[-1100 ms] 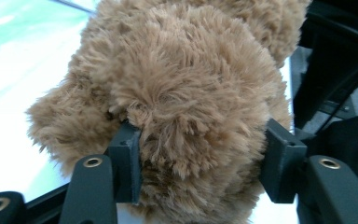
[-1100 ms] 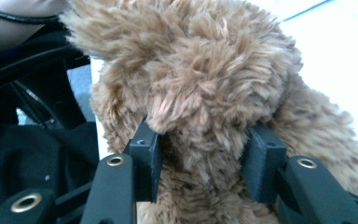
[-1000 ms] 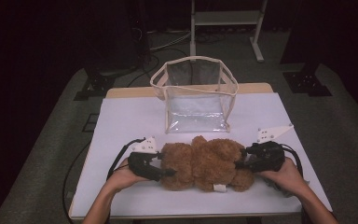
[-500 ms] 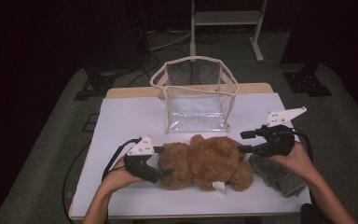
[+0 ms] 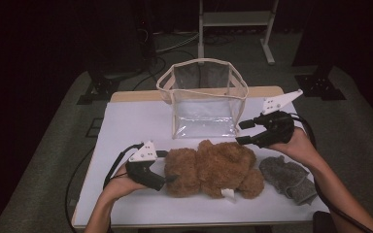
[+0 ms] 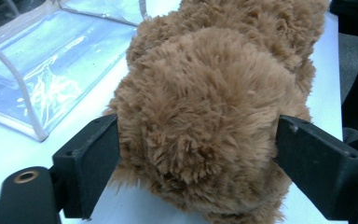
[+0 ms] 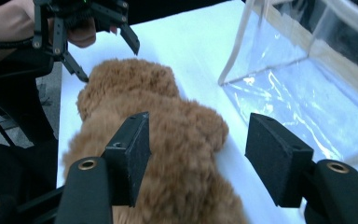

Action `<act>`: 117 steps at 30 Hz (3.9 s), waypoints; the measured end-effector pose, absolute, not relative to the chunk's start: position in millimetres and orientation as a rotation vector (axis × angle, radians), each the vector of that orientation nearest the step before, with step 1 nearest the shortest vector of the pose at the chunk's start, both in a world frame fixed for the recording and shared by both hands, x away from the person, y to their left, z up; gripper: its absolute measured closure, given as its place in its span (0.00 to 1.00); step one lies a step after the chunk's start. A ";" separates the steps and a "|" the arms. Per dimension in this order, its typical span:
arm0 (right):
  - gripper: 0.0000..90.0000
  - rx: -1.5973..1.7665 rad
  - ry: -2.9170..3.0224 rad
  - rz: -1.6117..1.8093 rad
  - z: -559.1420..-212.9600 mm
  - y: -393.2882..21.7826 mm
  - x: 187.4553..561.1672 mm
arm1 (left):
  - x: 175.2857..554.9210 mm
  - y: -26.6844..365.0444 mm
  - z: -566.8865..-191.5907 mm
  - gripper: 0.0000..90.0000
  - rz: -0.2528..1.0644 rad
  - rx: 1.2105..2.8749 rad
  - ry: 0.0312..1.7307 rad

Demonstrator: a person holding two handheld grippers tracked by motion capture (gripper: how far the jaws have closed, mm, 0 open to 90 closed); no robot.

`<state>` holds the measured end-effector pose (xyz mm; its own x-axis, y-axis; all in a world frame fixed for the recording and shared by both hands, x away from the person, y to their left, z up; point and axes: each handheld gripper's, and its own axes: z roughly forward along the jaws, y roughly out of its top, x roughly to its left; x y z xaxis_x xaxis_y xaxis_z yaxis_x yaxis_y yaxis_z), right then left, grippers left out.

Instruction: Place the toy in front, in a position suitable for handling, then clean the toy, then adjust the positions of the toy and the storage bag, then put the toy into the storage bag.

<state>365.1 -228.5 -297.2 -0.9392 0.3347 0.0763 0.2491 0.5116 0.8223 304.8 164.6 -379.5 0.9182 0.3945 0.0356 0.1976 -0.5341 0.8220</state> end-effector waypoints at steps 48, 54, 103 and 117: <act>0.35 0.375 2.748 1.212 -232.3 -131.7 468.5 | 306.8 179.2 -383.2 0.10 0.296 2.187 0.472; 0.35 0.385 2.749 1.205 -237.3 -130.6 475.2 | 306.1 177.9 -383.9 0.09 0.295 2.194 0.469; 0.63 0.375 2.859 1.041 -263.4 -141.5 452.9 | 304.8 183.9 -385.8 0.09 0.289 2.198 0.496; 0.31 0.256 2.765 1.191 -236.1 -149.9 388.7 | 305.0 183.5 -385.5 0.09 0.289 2.195 0.497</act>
<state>388.7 -149.9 -236.1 -0.9785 0.2017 -0.0431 0.1073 0.6763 0.7287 305.0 183.5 -385.5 0.8945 0.4457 0.0344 0.2507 -0.5639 0.7869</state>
